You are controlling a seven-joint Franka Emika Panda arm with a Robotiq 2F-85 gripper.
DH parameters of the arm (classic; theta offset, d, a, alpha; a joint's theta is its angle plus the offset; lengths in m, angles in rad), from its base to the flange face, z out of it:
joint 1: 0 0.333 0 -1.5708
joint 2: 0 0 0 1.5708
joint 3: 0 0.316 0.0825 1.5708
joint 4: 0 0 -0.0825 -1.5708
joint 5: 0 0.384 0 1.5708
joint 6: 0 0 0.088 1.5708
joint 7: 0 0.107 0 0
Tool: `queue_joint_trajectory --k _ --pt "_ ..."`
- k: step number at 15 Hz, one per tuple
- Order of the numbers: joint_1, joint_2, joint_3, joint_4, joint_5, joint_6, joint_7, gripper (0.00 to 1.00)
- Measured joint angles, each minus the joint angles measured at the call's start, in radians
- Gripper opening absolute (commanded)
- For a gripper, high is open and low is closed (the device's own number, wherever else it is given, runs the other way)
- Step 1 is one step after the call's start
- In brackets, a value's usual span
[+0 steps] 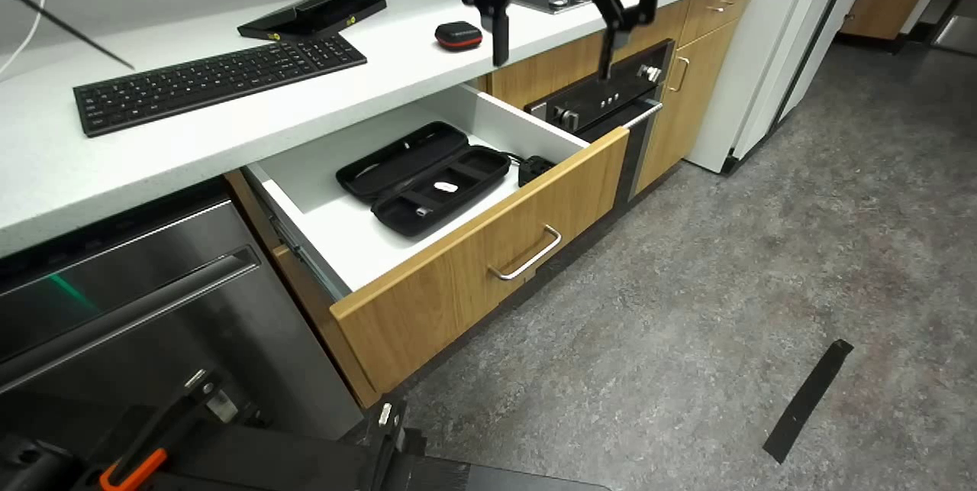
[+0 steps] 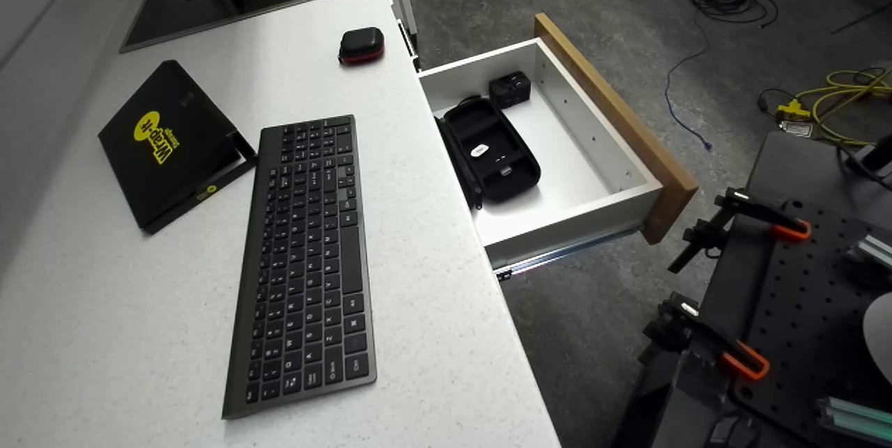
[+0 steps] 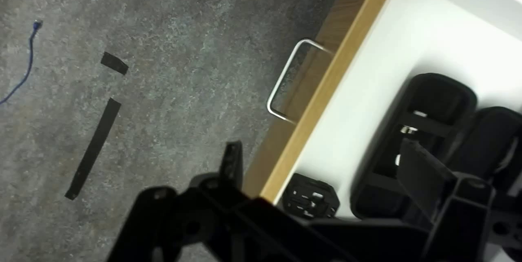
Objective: Completely close the top left drawer of the cupboard
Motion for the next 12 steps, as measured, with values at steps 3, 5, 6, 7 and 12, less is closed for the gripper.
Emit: queue_joint_trajectory --k 3,5,6,7,12 --pt "-0.04 0.133 -0.003 -0.032 -0.019 0.157 0.05 1.0" --pt "-0.064 0.215 -0.006 -0.036 -0.019 0.234 0.076 1.0" --pt "-0.075 0.251 -0.007 -0.036 -0.018 0.257 0.09 1.0" --pt "-0.086 0.28 -0.007 -0.034 -0.011 0.259 0.098 1.0" --pt "-0.096 0.309 -0.006 -0.023 -0.004 0.258 0.103 1.0"
